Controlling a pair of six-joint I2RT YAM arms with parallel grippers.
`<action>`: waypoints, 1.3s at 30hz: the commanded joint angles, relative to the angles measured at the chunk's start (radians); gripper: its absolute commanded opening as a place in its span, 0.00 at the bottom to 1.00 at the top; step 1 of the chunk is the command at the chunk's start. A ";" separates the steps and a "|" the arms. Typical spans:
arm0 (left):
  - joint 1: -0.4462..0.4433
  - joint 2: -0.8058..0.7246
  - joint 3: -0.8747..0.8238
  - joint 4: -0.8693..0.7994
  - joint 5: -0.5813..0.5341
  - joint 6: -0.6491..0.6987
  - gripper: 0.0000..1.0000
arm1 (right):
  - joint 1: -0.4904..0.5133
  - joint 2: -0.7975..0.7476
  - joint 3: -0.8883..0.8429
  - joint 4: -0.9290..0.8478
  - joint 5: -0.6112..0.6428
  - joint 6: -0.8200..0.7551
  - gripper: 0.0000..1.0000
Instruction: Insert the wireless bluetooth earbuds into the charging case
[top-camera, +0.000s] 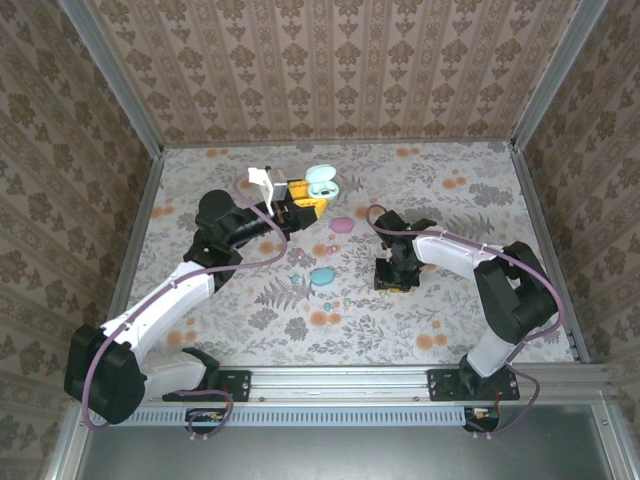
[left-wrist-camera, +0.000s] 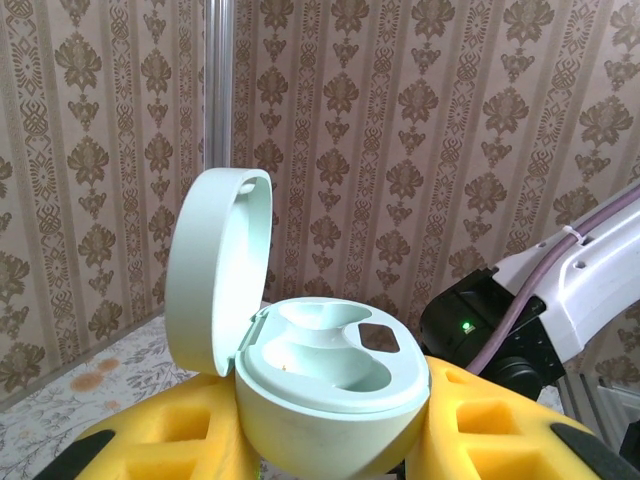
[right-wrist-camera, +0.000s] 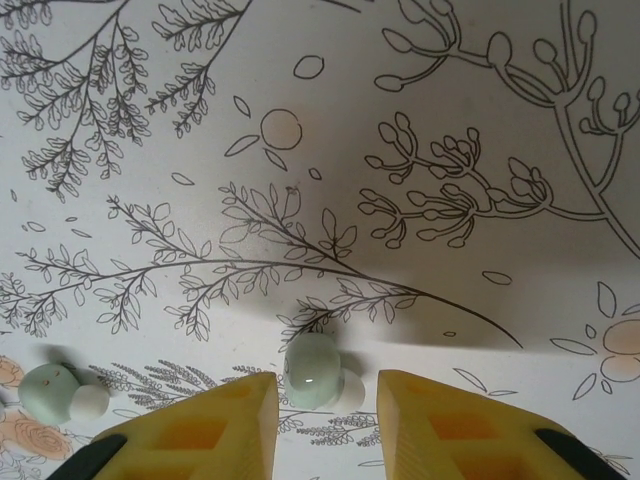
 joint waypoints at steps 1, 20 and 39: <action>0.003 -0.016 -0.006 0.004 0.000 0.020 0.27 | 0.009 0.027 0.030 -0.020 0.016 0.004 0.35; 0.003 -0.011 -0.002 -0.015 0.005 0.025 0.27 | 0.018 0.086 0.046 -0.015 0.027 -0.013 0.30; 0.003 -0.006 0.005 -0.035 0.003 0.027 0.27 | 0.020 0.059 0.049 -0.019 0.033 -0.020 0.23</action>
